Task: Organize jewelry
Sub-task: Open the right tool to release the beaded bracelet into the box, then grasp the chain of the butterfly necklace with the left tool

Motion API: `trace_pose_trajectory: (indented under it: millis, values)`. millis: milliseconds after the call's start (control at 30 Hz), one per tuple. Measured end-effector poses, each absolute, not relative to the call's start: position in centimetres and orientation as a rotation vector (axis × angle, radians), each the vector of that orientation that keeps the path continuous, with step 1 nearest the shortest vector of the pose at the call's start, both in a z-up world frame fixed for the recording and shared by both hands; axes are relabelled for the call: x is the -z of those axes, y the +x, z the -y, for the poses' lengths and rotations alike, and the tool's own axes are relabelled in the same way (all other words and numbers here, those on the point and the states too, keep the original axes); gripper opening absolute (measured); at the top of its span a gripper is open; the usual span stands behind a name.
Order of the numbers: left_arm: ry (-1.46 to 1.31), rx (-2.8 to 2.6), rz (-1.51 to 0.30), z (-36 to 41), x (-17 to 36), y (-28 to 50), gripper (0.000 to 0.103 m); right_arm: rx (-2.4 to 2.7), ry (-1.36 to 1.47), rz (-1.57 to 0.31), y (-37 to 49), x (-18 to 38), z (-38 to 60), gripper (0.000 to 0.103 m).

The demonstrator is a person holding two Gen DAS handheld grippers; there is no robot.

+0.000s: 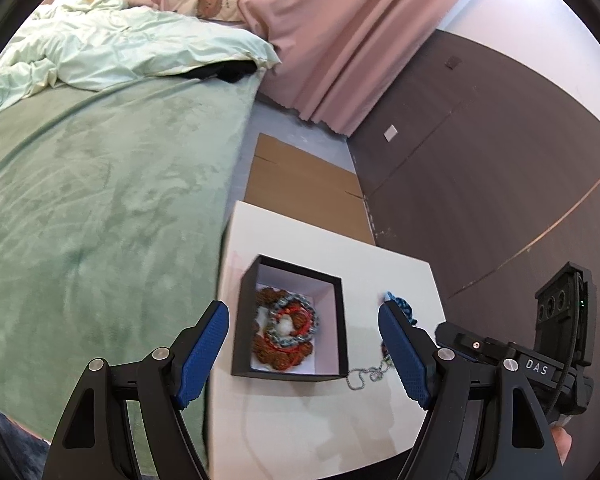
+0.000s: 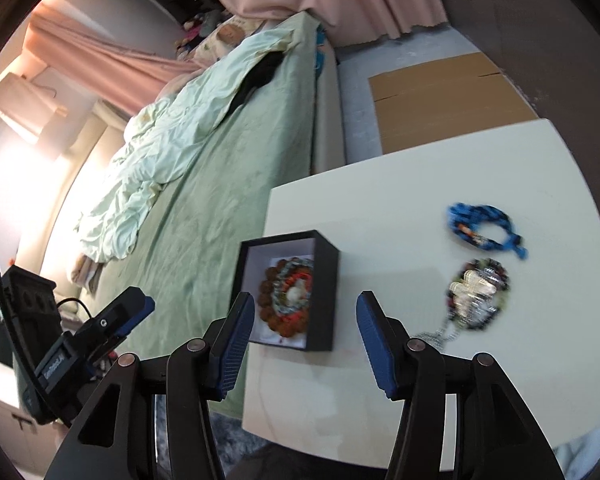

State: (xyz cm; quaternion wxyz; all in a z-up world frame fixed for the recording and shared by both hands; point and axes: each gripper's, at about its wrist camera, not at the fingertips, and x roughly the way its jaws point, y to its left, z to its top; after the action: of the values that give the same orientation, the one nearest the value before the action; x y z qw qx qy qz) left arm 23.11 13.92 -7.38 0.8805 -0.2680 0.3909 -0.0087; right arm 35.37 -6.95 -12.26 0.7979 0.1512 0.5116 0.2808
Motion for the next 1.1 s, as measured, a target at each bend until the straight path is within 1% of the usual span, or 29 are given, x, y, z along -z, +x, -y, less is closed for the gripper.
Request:
trace_pose_trajectory:
  millis: [100, 167, 233, 267, 667, 800, 867, 1100]
  values:
    - [-0.534, 0.033, -0.824, -12.6, 7.3, 23.2, 0.078, -0.591, 0.35, -1.092, 34.8, 12.3, 8.7, 0.054]
    - [-0.522, 0.042, -0.829, -11.8, 7.3, 23.2, 0.078, -0.58, 0.365, -1.079, 34.4, 12.2, 10.2, 0.058]
    - [-0.511, 0.053, -0.835, -10.9, 7.3, 23.3, 0.078, -0.555, 0.371, -1.059, 34.2, 12.0, 11.6, 0.076]
    - [-0.502, 0.061, -0.839, -10.2, 7.4, 23.4, 0.078, -0.54, 0.373, -1.048, 34.0, 11.9, 12.4, 0.078]
    - [-0.367, 0.148, -0.922, -3.0, 8.6, 25.4, 0.078, -0.456, 0.484, -1.057, 33.3, 14.7, 19.7, 0.079]
    - [-0.289, 0.185, -0.96, -0.2, 9.2, 26.3, 0.071, -0.442, 0.519, -1.058, 33.4, 15.3, 21.4, 0.079]
    - [-0.258, 0.198, -0.987, 0.8, 9.7, 26.9, 0.066, -0.433, 0.532, -1.059, 33.5, 15.6, 22.2, 0.079]
    - [-0.106, 0.234, -1.091, 3.9, 12.3, 28.9, 0.063, -0.414, 0.555, -1.061, 33.7, 16.8, 24.0, 0.079]
